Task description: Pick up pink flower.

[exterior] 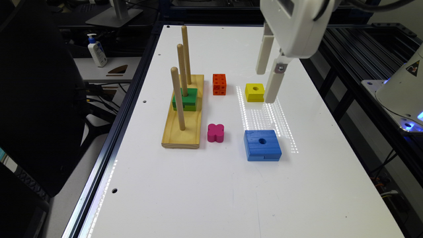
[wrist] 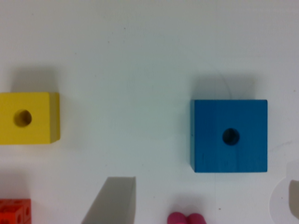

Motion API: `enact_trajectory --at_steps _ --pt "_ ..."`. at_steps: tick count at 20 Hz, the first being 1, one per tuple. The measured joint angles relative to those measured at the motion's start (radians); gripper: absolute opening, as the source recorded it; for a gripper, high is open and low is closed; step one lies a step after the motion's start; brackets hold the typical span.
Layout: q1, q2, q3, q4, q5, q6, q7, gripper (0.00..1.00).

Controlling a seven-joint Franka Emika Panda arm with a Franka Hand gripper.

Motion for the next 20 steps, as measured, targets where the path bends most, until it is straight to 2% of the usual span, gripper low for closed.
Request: enact_trajectory --at_steps 4,20 --pt "-0.004 0.038 0.000 0.040 -0.0004 0.000 0.000 1.00" --pt "-0.022 0.123 0.000 0.136 -0.0053 0.000 0.000 1.00"
